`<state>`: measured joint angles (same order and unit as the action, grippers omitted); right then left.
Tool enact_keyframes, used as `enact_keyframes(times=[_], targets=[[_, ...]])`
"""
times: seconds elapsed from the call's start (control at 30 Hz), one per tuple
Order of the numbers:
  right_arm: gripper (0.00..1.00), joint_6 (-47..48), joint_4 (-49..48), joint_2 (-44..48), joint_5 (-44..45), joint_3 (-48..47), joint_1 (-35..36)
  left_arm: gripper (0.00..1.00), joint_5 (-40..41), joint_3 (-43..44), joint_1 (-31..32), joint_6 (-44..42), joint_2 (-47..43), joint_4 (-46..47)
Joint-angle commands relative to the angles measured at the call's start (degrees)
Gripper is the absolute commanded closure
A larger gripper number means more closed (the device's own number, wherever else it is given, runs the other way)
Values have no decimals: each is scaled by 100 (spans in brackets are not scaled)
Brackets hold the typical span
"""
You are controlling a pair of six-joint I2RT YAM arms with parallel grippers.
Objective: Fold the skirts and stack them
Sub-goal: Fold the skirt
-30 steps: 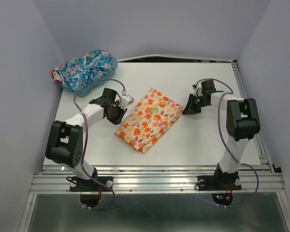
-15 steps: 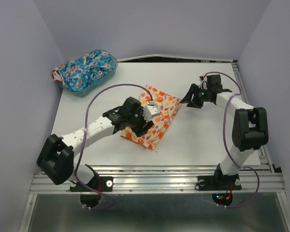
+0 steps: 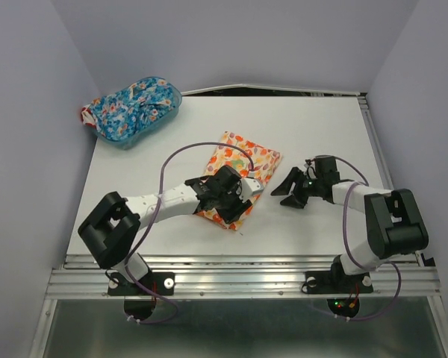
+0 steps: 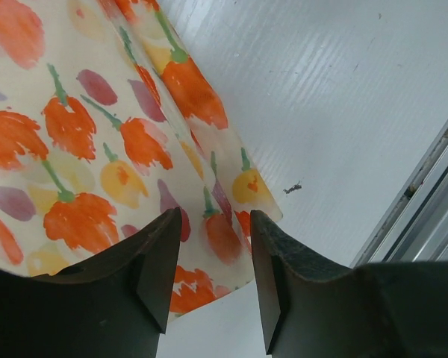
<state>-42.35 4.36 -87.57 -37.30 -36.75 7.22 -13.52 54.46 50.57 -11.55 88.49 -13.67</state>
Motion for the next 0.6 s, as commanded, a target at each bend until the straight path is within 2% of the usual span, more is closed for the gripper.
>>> enact_keyframes(times=[0.0,0.13,0.2,0.4,0.43,0.57], targets=[[35,-327,-1200,-180,-146,10,350,47,-186,206,41,65,63,-4],[38,-406,-1393,-392,-102,36,552,47,-213,153,94,39,134,-57],[39,-476,-1516,-550,-137,28,622,53,-151,109,103,65,186,-22],[37,-721,-1798,-928,-216,-60,921,73,-81,179,103,65,388,-21],[37,-748,-1964,-972,-225,-43,999,81,-89,197,103,74,415,-22],[36,-749,-2044,-1174,-260,-104,1141,96,-186,346,103,92,599,-39]])
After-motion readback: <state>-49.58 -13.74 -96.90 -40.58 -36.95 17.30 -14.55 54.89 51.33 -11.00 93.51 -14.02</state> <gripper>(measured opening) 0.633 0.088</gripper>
